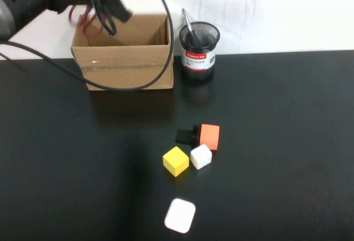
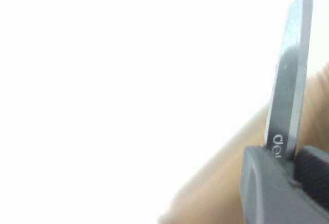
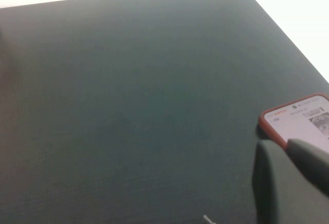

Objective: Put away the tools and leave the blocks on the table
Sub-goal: Place the Scissors into the box

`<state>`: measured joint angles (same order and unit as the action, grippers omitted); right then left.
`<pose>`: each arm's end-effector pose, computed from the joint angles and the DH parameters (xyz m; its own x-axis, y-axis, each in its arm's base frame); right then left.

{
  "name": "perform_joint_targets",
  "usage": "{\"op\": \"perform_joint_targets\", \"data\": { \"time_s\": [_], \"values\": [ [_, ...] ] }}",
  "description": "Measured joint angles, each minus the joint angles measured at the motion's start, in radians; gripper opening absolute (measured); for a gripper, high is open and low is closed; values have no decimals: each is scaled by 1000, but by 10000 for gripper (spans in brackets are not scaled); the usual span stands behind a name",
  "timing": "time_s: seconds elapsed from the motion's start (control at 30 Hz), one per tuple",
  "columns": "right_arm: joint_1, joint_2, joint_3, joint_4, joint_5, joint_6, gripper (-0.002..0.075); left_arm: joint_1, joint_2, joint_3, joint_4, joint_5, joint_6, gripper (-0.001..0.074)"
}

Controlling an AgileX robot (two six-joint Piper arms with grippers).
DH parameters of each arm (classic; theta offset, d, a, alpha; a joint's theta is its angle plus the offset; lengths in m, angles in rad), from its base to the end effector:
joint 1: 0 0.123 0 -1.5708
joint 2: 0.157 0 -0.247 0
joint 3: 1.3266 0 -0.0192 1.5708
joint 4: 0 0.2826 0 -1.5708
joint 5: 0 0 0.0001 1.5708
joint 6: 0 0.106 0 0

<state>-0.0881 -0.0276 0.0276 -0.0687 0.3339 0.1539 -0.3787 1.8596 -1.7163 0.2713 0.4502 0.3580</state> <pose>0.1369 -0.0145 0.1727 -0.2318 0.1097 -0.9666 0.1308 0.9881 0.0807 0.4529 -0.1669 0.2994 -0.2072 0.6890 -0.6945 0.4727 0.6921 0.5455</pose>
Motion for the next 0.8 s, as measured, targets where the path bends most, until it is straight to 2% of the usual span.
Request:
{"op": "perform_joint_targets", "data": {
  "time_s": [0.23, 0.47, 0.53, 0.67, 0.8],
  "values": [
    [0, 0, 0, 0, 0, 0, -7, 0, 80, 0, 54, -296, -2, 76],
    [0, 0, 0, 0, 0, 0, -7, 6, 172, 0, 57, -334, -42, 82],
    [0, 0, 0, 0, 0, 0, -7, 16, 180, 0, 57, -334, -69, 116],
    [0, 0, 0, 0, 0, 0, -7, 40, 174, 0, 60, -327, -104, 245],
    [0, 0, 0, 0, 0, 0, -7, 46, 130, 0, 60, -260, -128, 286]
  ]
}}
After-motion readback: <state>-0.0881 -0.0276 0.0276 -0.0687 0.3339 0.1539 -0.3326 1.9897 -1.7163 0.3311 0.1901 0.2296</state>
